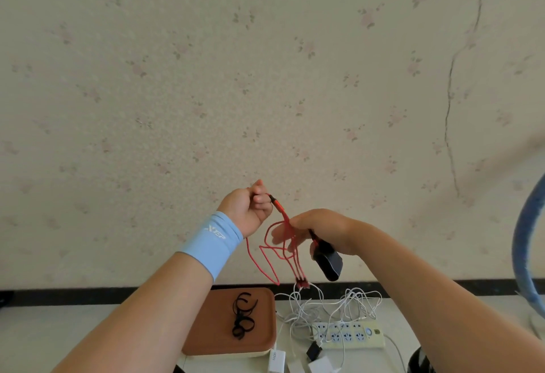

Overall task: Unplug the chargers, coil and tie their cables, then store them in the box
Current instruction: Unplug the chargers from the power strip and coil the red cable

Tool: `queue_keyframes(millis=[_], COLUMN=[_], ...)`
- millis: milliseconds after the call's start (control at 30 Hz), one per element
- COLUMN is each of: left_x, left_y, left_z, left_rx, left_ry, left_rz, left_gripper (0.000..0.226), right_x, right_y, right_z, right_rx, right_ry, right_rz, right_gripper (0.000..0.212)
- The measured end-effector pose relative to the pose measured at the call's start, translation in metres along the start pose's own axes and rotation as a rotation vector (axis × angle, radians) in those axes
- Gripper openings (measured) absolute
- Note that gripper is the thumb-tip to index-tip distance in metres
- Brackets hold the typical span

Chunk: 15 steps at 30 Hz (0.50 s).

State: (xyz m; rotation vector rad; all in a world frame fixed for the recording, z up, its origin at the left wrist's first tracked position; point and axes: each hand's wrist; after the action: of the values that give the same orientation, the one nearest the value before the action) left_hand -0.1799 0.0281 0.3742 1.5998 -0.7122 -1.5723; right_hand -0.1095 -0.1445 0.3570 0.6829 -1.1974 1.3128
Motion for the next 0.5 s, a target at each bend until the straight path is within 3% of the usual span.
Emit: queue_keyframes(millis=[200,300,367,433,500], left_x=[-0.014,-0.015,-0.015,-0.017,-0.019], left_y=[-0.008,-0.008,-0.01,-0.015,-0.023], left_z=[-0.009,-0.005,-0.001,0.007,0.014], left_rx=[-0.104,-0.289,-0.365,-0.414,-0.434], left_ry=[0.226,0.274,0.16,-0.129,-0.464], left_rz=[0.045,-0.272,-0.621,-1.07,-1.539], left_gripper=[0.031,0.029,0.026,0.015,0.023], right_x=[-0.001,-0.007,-0.011,-0.013,-0.013], right_y=[-0.001,-0.003,-0.004,-0.005,-0.006], right_z=[0.002,0.002,0.0,-0.001,-0.001], right_rx=[0.208,0.239,0.232,0.218,0.213], right_ry=[0.101,0.179,0.183,0.141,0.097], right_rz=[-0.076,-0.06,-0.063,-0.086,-0.091], right_gripper=[0.036,0.032,0.029,0.028,0.029])
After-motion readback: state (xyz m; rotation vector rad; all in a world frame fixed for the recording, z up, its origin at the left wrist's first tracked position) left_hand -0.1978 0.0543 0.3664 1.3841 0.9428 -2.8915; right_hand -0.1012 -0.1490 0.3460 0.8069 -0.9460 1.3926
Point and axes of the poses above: each hand's wrist, its own z-axis away from the middle knuckle, its own y-axis out of the palm, x = y × z, and after that the axes turned 13 degrees about x, right-handed
